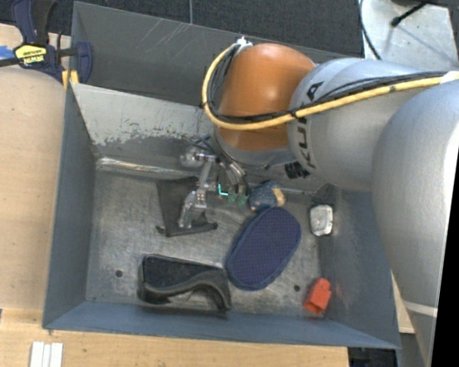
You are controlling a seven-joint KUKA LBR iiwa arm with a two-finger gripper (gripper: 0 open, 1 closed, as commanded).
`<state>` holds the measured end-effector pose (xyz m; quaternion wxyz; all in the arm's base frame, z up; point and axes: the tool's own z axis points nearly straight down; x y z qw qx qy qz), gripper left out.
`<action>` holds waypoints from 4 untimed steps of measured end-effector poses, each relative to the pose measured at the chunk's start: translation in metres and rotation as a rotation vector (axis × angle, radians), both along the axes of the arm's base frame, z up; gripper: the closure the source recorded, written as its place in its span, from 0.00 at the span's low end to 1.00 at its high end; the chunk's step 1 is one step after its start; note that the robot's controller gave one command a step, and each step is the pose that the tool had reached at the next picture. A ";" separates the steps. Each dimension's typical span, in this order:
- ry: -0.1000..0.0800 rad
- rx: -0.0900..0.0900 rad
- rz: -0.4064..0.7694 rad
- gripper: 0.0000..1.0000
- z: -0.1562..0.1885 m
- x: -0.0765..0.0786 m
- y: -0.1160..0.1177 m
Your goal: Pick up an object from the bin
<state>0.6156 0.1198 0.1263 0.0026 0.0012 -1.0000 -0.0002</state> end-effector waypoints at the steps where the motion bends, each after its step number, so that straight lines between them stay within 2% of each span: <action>1: -0.012 0.001 0.424 0.00 -0.050 -0.013 -0.032; 2: -0.013 0.002 0.424 0.00 -0.052 -0.012 -0.032; 3: -0.035 0.003 0.422 1.00 -0.047 -0.006 -0.030; 4: -0.019 0.000 0.403 1.00 0.091 0.000 -0.036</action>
Offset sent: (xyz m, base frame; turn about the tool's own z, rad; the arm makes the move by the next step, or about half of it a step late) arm -0.0154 -0.0313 -0.0521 -0.4267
